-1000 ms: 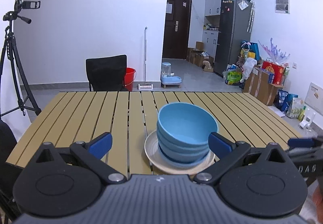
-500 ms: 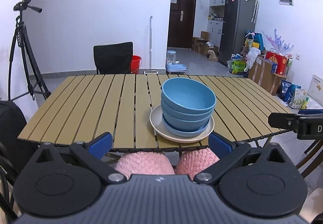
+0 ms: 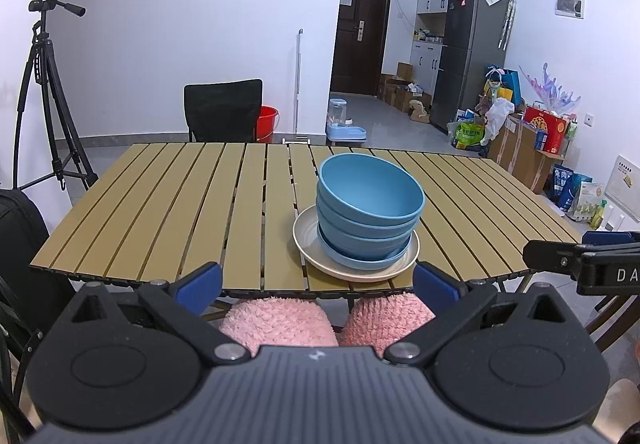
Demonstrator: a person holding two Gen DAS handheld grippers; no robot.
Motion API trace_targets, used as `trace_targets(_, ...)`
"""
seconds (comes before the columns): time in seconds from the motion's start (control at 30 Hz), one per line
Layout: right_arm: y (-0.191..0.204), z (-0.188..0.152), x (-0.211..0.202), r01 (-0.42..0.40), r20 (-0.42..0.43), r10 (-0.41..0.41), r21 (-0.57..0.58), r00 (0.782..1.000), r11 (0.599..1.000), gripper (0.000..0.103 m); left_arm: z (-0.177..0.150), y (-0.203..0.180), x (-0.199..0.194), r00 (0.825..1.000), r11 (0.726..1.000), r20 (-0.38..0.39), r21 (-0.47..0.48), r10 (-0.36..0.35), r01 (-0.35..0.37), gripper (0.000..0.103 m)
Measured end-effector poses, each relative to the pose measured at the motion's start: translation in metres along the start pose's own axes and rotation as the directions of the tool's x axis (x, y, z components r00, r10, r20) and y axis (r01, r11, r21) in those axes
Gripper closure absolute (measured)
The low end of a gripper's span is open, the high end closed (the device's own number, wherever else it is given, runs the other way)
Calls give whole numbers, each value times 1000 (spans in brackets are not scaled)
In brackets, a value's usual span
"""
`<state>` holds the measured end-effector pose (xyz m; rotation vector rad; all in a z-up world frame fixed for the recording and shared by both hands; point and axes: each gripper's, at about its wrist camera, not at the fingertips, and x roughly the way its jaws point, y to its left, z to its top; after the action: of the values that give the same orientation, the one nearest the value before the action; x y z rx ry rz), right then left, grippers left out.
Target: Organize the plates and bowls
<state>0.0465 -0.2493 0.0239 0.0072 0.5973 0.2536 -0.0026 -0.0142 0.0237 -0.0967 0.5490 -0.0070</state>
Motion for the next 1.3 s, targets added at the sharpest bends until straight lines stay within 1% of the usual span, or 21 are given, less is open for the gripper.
trace_targets(1.07,4,1,-3,5,-2,-5,-23,1000,1000,0,-1,0,-8,1000,1000,10,-21,-21,22,0)
trace_targets(1.2,4,1,-3,5,-2,-5,-24,1000,1000,0,-1,0,-8,1000,1000,11,-20,-19,19,0)
trace_targets(1.3,4,1,-3,5,-2,-5,-24,1000,1000,0,-1,0,-9,1000,1000,15,-14,-3,3,0)
